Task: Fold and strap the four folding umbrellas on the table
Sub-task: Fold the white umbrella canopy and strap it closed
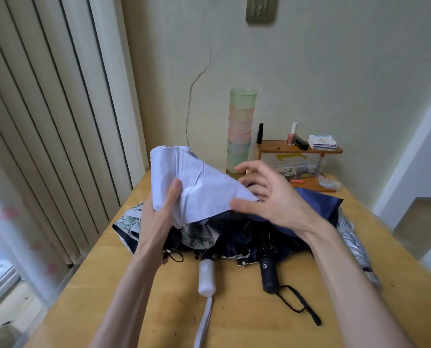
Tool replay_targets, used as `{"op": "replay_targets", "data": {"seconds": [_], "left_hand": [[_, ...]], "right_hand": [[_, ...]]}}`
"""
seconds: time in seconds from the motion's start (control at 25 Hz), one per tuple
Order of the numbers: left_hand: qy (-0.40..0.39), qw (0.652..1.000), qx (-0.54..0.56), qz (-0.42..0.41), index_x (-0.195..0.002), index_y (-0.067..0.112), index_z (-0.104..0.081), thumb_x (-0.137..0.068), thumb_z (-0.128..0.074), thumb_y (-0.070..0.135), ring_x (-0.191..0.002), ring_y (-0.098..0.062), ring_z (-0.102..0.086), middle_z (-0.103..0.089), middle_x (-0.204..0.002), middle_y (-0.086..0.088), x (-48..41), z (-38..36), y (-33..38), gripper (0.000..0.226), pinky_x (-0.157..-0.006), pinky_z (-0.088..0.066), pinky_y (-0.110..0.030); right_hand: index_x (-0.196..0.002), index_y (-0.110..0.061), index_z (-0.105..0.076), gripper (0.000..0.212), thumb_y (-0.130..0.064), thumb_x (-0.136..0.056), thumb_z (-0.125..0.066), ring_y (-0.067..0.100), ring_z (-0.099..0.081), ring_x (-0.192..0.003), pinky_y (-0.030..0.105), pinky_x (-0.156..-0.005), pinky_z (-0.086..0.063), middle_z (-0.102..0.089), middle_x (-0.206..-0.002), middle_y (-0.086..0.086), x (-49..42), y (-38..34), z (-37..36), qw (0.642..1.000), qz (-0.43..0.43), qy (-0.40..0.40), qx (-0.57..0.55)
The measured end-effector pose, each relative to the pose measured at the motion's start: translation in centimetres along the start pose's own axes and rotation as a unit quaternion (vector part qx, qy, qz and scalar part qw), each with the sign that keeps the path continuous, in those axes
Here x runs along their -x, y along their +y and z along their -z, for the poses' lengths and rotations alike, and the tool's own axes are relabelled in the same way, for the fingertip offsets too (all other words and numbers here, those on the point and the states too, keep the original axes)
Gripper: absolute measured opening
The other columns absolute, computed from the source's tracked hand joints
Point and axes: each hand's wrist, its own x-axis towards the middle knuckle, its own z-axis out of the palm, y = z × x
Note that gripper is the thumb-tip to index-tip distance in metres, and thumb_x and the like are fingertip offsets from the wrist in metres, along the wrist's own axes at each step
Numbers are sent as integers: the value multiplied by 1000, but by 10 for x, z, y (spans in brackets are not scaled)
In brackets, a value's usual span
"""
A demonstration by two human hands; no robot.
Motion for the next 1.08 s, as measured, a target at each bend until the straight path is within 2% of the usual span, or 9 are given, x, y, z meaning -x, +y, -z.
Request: {"op": "replay_targets", "data": {"seconds": [0.2, 0.36, 0.48, 0.6, 0.68, 0.76, 0.88, 1.0, 1.08], "left_hand": [[-2, 1000, -7, -15, -133, 40, -63, -84, -73, 68, -116, -15, -71, -73, -125, 13, -5, -1, -7, 57, -105, -55, -50], [3, 1000, -7, -12, -134, 41, -62, -88, -72, 65, -117, -14, -70, -72, -127, 15, -8, -1, -8, 53, -106, -54, -47], [0, 1000, -18, -7, -133, 41, -63, -88, -72, 65, -116, -14, -70, -73, -125, 15, -7, -5, -9, 51, -104, -55, -47], [-14, 999, -27, -12, -127, 39, -66, -92, -72, 57, -112, -15, -72, -76, -119, 13, -2, -14, -8, 39, -100, -57, -46], [-23, 999, -26, -13, -122, 37, -68, -92, -73, 54, -109, -14, -73, -77, -115, 12, 3, -22, -8, 35, -93, -59, -39], [-25, 999, -31, -22, -122, 38, -67, -92, -72, 53, -108, -9, -72, -75, -116, 14, 6, -29, -7, 34, -87, -56, -31], [-20, 999, -20, -27, -124, 39, -67, -93, -72, 55, -110, -15, -72, -76, -118, 12, 4, -26, -6, 35, -92, -58, -38], [-21, 999, -21, -13, -126, 37, -67, -93, -71, 57, -113, -24, -73, -77, -118, 8, 0, -15, -5, 39, -96, -57, -50], [-19, 999, -30, -13, -126, 36, -68, -94, -72, 55, -114, -20, -72, -77, -118, 10, -1, -12, -5, 38, -101, -57, -51]], "right_hand": [[-143, -29, -55, 71, 4, -87, -82, 11, -69, -120, 26, -106, -53, -73, -124, -1, 9, 18, -4, 995, 52, -23, 79], [-139, -30, -61, 66, 8, -87, -79, 13, -70, -116, 24, -101, -53, -76, -115, -2, 13, 27, 2, 997, 63, 9, 54], [-114, -25, -74, 37, -1, -87, -82, 11, -70, -85, 22, -73, -55, -73, -93, -7, 7, 38, -11, 972, 78, 207, 83], [-98, -16, -68, 29, 8, -83, -76, 14, -52, -58, 29, -55, -46, -60, -71, -2, 9, 48, -24, 871, 97, 460, 141], [-99, -18, -60, 35, 11, -82, -68, 21, -54, -60, 42, -56, -47, -58, -68, -1, 13, 53, -23, 832, 84, 534, 123], [-104, -19, -57, 33, 6, -85, -69, 21, -63, -70, 45, -62, -51, -64, -76, -2, 15, 57, -17, 835, 74, 537, 100], [-116, -15, -63, 27, 1, -95, -68, 11, -72, -82, 27, -64, -56, -76, -95, -2, 13, 55, -3, 897, 43, 439, -3], [-112, -12, -73, 22, 2, -98, -65, 12, -69, -63, 18, -53, -46, -78, -78, 4, 12, 52, 0, 940, 0, 339, -34], [-101, -13, -76, 22, 6, -92, -69, 7, -70, -67, 18, -57, -50, -78, -77, -3, 13, 51, -4, 933, 17, 358, 11]]}}
